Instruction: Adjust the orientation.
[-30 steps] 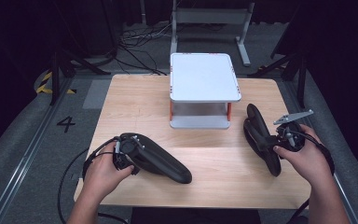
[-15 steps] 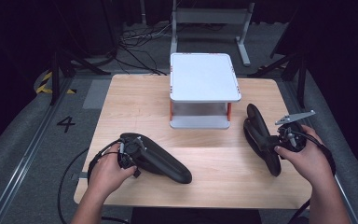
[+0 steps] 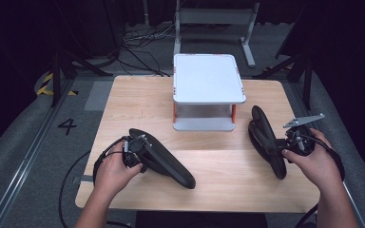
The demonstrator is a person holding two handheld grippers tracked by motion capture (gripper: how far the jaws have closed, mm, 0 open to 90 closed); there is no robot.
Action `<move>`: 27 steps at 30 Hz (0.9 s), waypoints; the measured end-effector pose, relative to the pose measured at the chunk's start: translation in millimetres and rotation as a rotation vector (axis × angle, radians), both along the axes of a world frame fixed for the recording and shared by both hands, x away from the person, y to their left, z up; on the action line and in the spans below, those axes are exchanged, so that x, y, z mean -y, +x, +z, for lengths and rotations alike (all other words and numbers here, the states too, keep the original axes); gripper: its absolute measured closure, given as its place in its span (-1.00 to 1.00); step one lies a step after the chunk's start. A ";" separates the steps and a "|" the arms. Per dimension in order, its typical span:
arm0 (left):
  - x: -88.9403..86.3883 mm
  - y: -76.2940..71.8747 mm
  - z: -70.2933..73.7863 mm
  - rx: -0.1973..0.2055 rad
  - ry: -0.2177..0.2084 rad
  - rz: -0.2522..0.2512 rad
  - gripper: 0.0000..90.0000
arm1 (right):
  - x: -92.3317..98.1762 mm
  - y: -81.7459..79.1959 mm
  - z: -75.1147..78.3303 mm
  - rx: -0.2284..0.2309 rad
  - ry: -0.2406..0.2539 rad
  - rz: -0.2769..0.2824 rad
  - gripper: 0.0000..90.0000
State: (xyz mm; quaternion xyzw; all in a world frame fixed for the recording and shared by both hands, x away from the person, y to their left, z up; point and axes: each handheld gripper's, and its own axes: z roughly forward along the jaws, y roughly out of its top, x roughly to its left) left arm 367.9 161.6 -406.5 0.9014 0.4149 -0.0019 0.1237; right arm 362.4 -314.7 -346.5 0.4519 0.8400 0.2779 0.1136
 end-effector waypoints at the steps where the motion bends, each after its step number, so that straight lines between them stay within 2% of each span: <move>1: 2.6 1.0 2.6 0.012 -0.005 -0.012 0.66 | 0.8 -0.5 -0.2 -0.002 -0.003 0.001 0.14; 4: 9.7 4.1 7.1 0.033 -0.018 -0.036 0.65 | 4.9 -4.3 -0.7 -0.007 -0.002 -0.012 0.14; 7: 15.7 8.9 9.7 0.057 -0.034 -0.038 0.64 | 10.9 -9.2 0.2 -0.004 0.003 -0.037 0.14; 10: 19.3 13.2 11.6 0.064 -0.043 -0.043 0.62 | 16.3 -13.6 0.6 -0.004 0.005 -0.056 0.14; 12: 23.9 17.0 11.8 0.062 -0.032 -0.054 0.60 | 19.6 -16.2 0.3 -0.003 0.004 -0.064 0.14; 15: 29.6 22.7 9.7 0.062 -0.038 -0.064 0.60 | 25.9 -20.9 -1.8 -0.007 0.008 -0.079 0.14; 20: 38.2 31.9 6.3 0.067 -0.014 -0.075 0.60 | 35.8 -28.3 -2.4 -0.004 0.007 -0.110 0.14; 23: 41.6 35.9 6.8 0.091 0.008 -0.072 0.60 | 40.7 -32.4 -1.9 -0.006 0.009 -0.129 0.14; 27: 43.3 39.6 8.1 0.114 0.012 -0.069 0.60 | 43.4 -35.6 -2.9 -0.008 0.009 -0.141 0.14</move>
